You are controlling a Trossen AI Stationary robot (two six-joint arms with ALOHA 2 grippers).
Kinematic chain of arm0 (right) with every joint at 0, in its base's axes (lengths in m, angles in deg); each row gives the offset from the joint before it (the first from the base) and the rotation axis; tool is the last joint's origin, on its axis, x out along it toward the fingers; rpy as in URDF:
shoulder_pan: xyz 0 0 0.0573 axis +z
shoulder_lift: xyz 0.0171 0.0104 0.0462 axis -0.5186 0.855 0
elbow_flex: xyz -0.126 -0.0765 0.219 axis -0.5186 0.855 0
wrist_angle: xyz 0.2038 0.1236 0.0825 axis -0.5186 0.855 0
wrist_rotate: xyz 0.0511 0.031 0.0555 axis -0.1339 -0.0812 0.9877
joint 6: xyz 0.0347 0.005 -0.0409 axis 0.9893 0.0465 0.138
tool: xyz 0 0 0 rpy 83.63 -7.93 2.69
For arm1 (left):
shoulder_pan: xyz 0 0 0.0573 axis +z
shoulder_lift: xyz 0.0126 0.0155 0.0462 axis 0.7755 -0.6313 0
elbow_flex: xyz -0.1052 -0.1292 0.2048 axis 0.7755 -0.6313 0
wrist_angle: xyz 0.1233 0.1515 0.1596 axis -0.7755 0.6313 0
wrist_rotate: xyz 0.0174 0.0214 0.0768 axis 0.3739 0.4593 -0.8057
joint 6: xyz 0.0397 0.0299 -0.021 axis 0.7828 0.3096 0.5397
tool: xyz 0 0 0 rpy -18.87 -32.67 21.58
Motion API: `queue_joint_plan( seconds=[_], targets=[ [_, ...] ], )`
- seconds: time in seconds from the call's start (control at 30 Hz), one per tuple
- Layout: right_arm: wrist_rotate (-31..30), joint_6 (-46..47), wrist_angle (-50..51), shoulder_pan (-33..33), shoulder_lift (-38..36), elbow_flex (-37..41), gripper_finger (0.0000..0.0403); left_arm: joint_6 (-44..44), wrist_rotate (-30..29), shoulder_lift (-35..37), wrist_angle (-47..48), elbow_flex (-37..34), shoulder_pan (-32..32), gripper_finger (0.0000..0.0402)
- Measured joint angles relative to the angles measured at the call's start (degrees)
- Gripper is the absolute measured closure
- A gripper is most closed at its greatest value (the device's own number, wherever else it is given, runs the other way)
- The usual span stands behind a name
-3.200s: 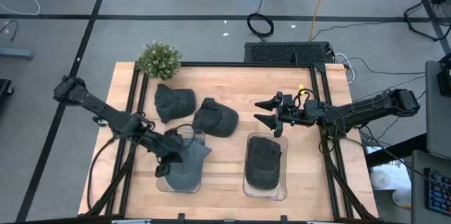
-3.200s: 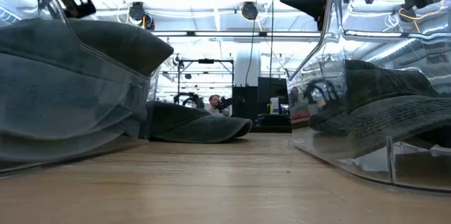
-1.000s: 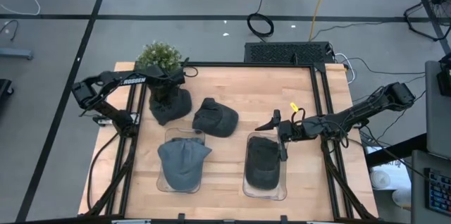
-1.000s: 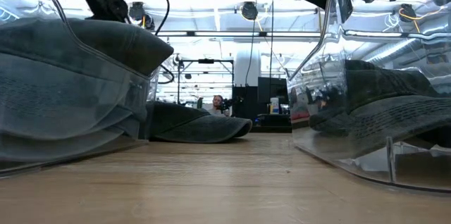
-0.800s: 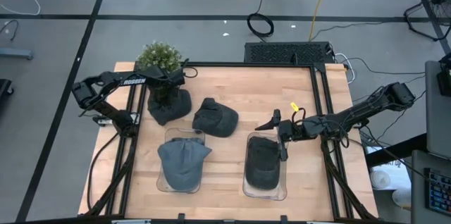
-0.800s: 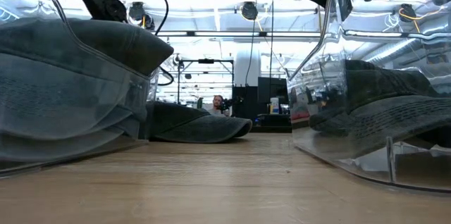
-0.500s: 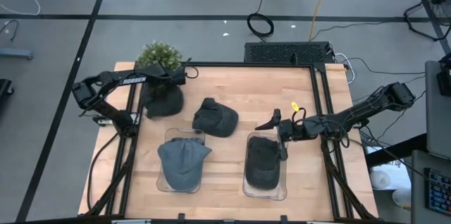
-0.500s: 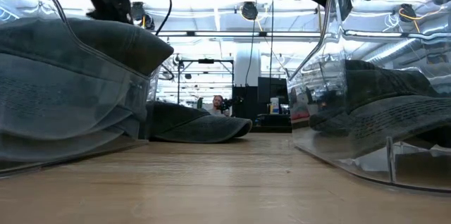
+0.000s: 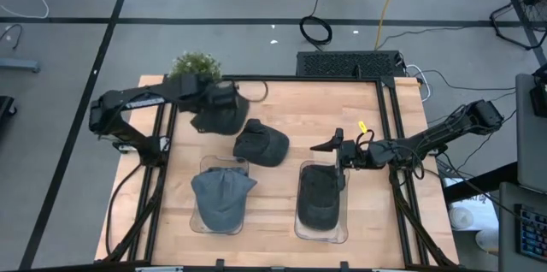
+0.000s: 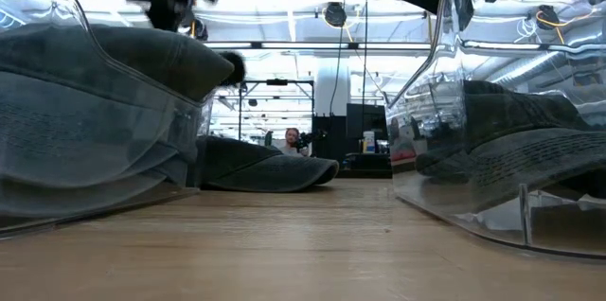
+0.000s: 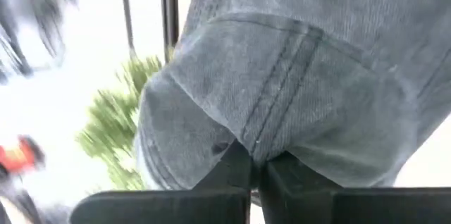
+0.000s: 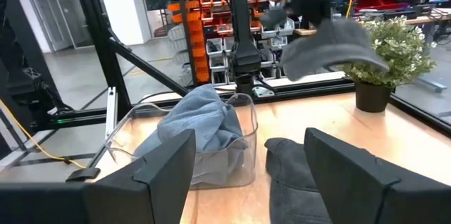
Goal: Pick & Place hat
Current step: Put the left black cap into the right transparent bin
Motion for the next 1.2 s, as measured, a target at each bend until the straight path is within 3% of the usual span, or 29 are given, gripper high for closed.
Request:
queue_joint_plan(
  seconds=[0.17, 0.37, 0.47, 0.6, 0.73, 0.87, 1.03, 1.2],
  targets=[
    [-0.06, 2.45, -0.16, -0.02, 0.00, 0.00, 0.0149, 13.03, -6.10, -0.21, -0.35, 5.05, -11.94, 0.0398],
    [-1.53, 13.26, -1.35, -2.20, 1.01, 0.00, 0.0149, 25.64, -21.11, -1.66, -4.59, 5.18, -24.78, 0.0393],
    [-5.39, 17.80, -5.63, -3.49, 5.51, 0.00, 0.0149, 32.41, -26.82, -3.57, -8.25, 5.16, -29.45, 0.0394],
    [-5.79, 21.12, -17.20, -5.13, 15.54, 0.00, 0.0149, 41.88, -32.86, -6.36, -16.75, 5.16, -32.46, 0.0396],
    [1.33, 23.49, -31.20, -8.31, 23.81, -0.02, 0.0149, 52.79, -35.46, -8.58, -27.34, 5.16, -34.13, 0.0389],
    [9.39, 26.98, -38.56, -10.50, 27.84, -0.02, 0.0149, 61.28, -38.00, -9.21, -35.70, 5.16, -35.30, 0.0397],
    [10.72, 27.45, -39.72, -10.75, 29.18, -0.15, 0.0149, 67.62, -36.38, -9.14, -43.93, 5.16, -36.62, 0.0391],
    [10.93, 26.31, -40.96, -9.88, 29.16, -1.38, 0.0149, 67.66, -33.02, -9.14, -46.39, 5.16, -36.74, 0.0394]
  ],
)
